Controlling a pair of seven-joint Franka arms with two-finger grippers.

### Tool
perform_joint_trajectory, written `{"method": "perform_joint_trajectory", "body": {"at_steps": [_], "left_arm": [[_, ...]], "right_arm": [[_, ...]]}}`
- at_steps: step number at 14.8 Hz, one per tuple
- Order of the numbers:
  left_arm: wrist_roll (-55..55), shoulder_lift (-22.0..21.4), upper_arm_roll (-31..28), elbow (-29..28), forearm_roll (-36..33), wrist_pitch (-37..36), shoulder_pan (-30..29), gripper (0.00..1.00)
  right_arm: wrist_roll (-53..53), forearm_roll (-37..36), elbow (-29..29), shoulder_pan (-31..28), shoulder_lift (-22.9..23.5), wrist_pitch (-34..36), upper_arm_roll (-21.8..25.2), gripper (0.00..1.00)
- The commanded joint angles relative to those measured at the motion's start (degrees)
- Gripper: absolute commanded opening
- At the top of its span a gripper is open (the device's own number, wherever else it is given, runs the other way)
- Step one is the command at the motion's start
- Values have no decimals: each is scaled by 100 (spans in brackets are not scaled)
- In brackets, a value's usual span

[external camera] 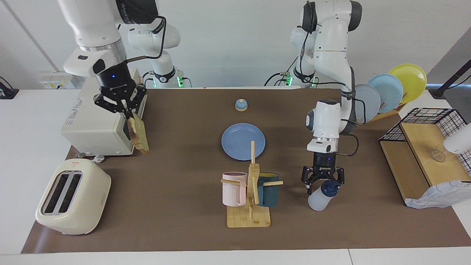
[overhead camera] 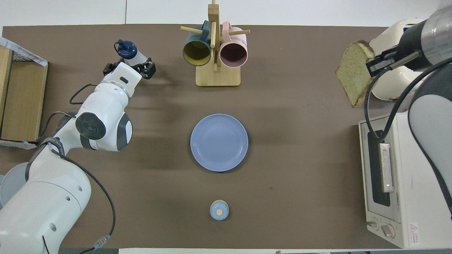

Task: Put bread on plate and add seasoning
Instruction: 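Pull the bread slice from the toaster with the right gripper, then lower the bread onto the blue plate while the left gripper lifts the shaker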

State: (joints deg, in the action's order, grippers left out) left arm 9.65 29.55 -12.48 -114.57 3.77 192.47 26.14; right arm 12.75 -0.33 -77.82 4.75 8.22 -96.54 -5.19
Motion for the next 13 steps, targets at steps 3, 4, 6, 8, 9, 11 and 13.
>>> {"method": "perform_joint_trajectory", "body": {"at_steps": [3,4,6,8,9,11,13], "left_arm": [[28,174,-114,295,133,98,58,100],[29,174,-114,312,133,89,49,100],[29,174,-114,330,124,89,49,100],[37,183,-114,330,133,89,40,100],[37,270,-114,339,133,106,49,100],[46,323,-114,339,159,159,49,100],[55,323,-105,347,168,168,49,100]], "right_arm": [[-1063,1392,-1049,-9,-566,-119,-35,0],[-1143,1586,-1260,-9,-654,-319,-44,0],[-1257,1912,-1883,113,-917,-863,-44,0],[-1476,2246,-2717,341,-1233,-1828,-44,0],[-1573,2378,-3061,516,-1374,-2181,-44,0],[-1819,2537,-3467,763,-1559,-2526,-44,0],[-2048,2555,-3871,1079,-1647,-3034,-44,0]]}}
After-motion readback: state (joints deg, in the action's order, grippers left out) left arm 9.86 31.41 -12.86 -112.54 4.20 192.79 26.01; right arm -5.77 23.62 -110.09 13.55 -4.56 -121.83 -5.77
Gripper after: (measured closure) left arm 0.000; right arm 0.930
